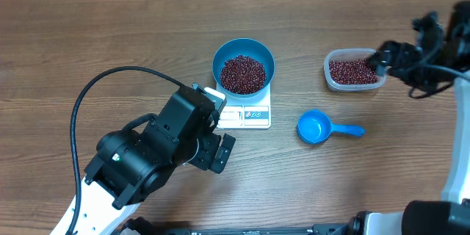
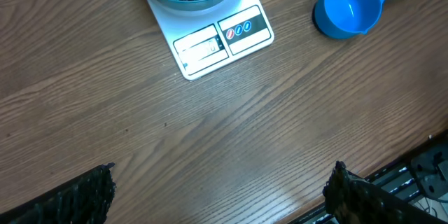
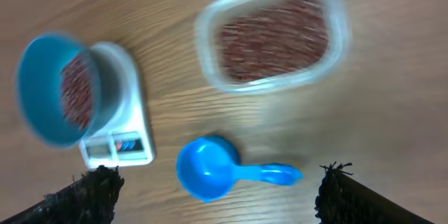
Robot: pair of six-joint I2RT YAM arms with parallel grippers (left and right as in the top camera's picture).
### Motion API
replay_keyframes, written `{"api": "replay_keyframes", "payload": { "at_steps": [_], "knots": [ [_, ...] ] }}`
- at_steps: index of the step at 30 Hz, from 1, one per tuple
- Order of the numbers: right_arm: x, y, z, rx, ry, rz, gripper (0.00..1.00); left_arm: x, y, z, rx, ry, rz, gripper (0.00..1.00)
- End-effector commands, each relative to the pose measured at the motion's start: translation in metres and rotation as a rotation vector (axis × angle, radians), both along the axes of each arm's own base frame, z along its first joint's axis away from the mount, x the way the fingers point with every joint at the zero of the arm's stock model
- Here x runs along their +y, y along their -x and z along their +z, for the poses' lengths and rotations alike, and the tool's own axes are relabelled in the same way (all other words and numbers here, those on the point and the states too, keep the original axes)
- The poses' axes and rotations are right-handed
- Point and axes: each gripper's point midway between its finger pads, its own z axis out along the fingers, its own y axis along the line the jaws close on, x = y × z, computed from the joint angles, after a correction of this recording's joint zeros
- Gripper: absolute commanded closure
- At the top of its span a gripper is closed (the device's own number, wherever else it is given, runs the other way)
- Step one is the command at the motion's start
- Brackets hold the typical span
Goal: Scoop item into bowl and weigh 150g on scale
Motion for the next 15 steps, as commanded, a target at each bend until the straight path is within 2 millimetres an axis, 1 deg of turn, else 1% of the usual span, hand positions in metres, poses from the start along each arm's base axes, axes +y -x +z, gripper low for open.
{"api": "replay_keyframes", "payload": {
  "at_steps": [1,2,4,14,15],
  "knots": [
    [0.048,0.004,0.032,-0.136,0.031,0.247,0.07,-0.001,-0.001,0.004,-0.01,0.002,-0.014,0.01],
    [0.06,0.005,0.033,-0.144,0.034,0.284,0.0,-0.001,-0.001,0.004,-0.01,0.002,-0.014,0.0],
    [0.073,0.006,0.033,-0.146,0.032,0.323,0.0,-0.001,-0.001,0.004,-0.01,0.002,-0.014,0.0],
    [0.074,0.006,0.033,-0.145,0.031,0.327,0.0,-0.001,-0.001,0.004,-0.01,0.002,-0.014,0.0],
    [0.071,0.006,0.032,-0.139,0.045,0.322,0.0,-0.001,-0.001,0.004,-0.01,0.002,-0.014,0.0]
  ]
}}
